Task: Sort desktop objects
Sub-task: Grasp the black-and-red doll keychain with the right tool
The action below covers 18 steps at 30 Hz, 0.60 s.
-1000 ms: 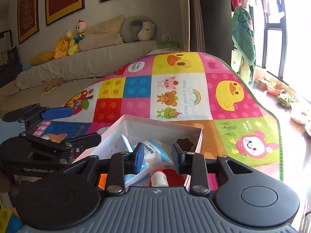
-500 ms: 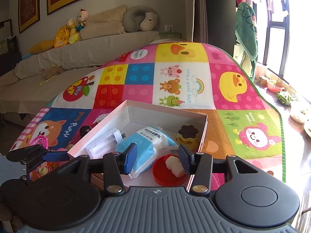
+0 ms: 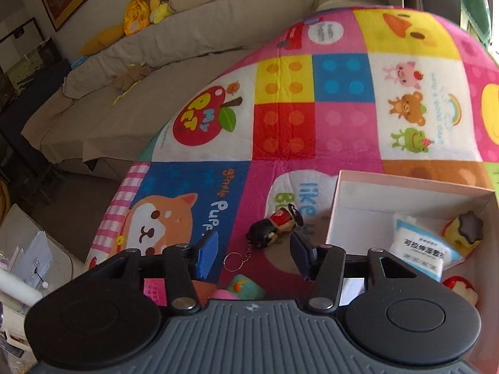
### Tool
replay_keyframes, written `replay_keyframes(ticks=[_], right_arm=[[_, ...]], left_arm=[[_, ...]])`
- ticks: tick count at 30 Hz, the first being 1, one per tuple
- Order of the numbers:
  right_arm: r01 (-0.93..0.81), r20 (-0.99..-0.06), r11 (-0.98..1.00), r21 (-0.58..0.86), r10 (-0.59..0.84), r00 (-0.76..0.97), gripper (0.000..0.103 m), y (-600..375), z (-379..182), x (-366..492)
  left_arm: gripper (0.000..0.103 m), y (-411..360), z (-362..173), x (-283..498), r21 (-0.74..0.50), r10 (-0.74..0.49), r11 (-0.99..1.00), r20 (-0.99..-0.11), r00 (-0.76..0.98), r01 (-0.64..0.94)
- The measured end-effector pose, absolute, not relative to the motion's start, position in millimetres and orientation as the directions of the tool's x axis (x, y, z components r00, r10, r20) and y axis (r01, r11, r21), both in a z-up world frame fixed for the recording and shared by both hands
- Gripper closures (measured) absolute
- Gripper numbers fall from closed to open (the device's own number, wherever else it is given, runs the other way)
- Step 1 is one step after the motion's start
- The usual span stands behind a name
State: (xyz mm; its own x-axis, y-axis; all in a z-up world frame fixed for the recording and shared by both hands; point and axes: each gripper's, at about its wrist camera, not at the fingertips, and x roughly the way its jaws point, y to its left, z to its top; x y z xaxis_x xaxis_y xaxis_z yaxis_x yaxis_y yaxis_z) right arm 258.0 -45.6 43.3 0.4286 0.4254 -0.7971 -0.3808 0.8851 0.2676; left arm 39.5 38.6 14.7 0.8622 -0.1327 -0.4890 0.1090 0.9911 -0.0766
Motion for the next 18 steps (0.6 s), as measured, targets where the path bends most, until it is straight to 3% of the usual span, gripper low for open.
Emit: replay_keyframes(ticks=[7, 12, 18], right_arm=[[-0.320, -0.884, 0.947, -0.033, 0.121, 0.451, 0.057, 18, -9, 297], [-0.360, -0.903, 0.933, -0.010, 0.146, 0.404, 0.072, 23, -16, 290], [-0.497, -0.923, 0.864, 0.078, 0.251, 0.292, 0.072, 2, -8, 230]], left_arm=[[0.000, 71, 10, 49, -0.267, -0.218, 0.959, -0.497, 0.840, 0.091], [0.000, 72, 10, 41, -0.277, -0.223, 0.956, -0.479, 0.849, 0.094], [0.000, 55, 11, 22, -0.139, -0.251, 0.968, -0.508, 0.824, 0.209]])
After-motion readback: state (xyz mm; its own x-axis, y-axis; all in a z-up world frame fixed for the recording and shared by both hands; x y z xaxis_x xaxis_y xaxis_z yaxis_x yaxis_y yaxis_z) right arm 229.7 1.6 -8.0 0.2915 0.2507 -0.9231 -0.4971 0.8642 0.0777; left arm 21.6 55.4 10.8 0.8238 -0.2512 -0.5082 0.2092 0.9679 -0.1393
